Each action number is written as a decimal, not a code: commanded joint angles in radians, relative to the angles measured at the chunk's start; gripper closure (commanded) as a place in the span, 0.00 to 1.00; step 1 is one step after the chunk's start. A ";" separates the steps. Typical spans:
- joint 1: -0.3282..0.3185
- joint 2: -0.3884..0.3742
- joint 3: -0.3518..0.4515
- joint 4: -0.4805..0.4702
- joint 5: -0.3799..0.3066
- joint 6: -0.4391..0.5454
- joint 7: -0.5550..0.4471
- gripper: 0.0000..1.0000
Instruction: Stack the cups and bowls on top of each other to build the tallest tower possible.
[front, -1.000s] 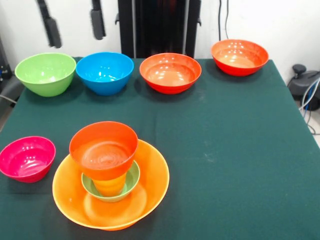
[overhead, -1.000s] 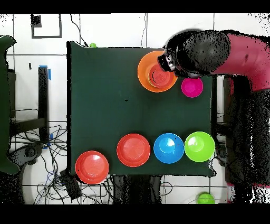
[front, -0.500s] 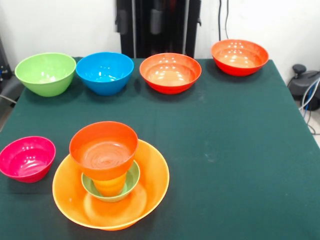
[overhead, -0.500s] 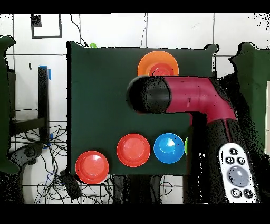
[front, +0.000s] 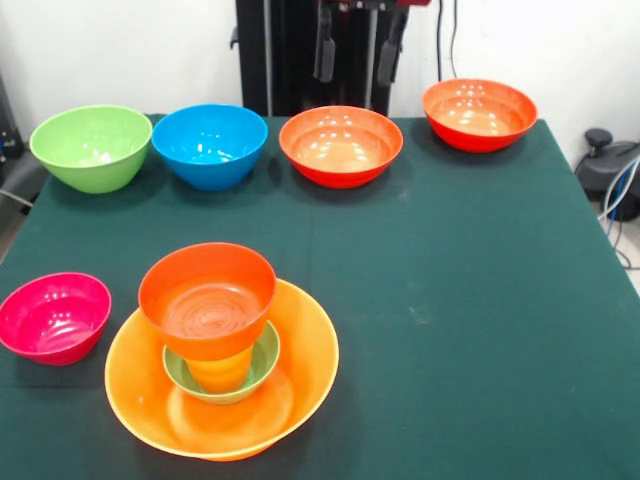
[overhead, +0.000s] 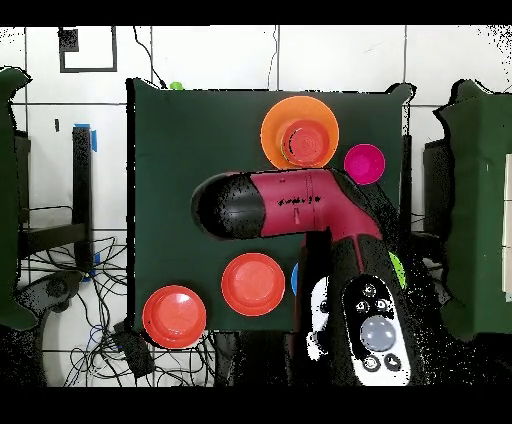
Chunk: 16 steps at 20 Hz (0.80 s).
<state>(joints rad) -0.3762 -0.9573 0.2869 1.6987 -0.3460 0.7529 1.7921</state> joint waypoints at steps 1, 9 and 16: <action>0.007 0.151 -0.090 0.088 -0.083 -0.145 0.165 0.00; -0.008 0.297 -0.125 0.046 -0.093 -0.269 0.163 0.00; -0.026 0.363 -0.133 0.033 -0.053 -0.293 0.111 0.00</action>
<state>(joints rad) -0.3840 -0.6985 0.1537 1.6985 -0.3539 0.4974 1.8365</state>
